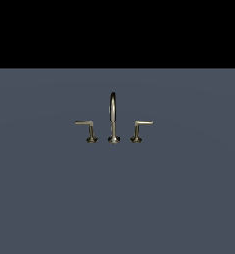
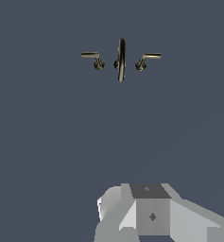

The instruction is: Turn on the faucet by rotating a designated handle.

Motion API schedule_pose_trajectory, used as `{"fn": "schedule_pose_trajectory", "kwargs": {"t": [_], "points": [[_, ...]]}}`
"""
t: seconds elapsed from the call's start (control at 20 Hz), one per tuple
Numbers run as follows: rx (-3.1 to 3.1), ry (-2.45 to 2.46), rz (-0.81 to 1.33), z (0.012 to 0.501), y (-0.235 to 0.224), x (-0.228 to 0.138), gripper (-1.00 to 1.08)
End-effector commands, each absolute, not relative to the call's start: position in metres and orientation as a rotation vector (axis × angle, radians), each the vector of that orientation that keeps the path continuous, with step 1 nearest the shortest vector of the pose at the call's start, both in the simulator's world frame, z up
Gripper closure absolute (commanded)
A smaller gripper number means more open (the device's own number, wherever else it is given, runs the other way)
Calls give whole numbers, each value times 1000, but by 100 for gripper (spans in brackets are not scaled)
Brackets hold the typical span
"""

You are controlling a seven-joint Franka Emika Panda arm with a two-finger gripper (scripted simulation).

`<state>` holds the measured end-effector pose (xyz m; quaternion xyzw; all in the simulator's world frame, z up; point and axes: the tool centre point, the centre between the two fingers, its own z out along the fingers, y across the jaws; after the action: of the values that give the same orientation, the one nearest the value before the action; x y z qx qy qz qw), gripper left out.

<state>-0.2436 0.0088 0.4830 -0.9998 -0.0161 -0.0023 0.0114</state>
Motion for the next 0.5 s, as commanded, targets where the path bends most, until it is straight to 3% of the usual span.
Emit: {"fn": "schedule_pose_trajectory", "kwargs": {"t": [0.0, 0.45], "points": [[-3118, -50, -7, 483, 9, -244, 108], [-3108, -83, -48, 492, 30, -239, 108]]}}
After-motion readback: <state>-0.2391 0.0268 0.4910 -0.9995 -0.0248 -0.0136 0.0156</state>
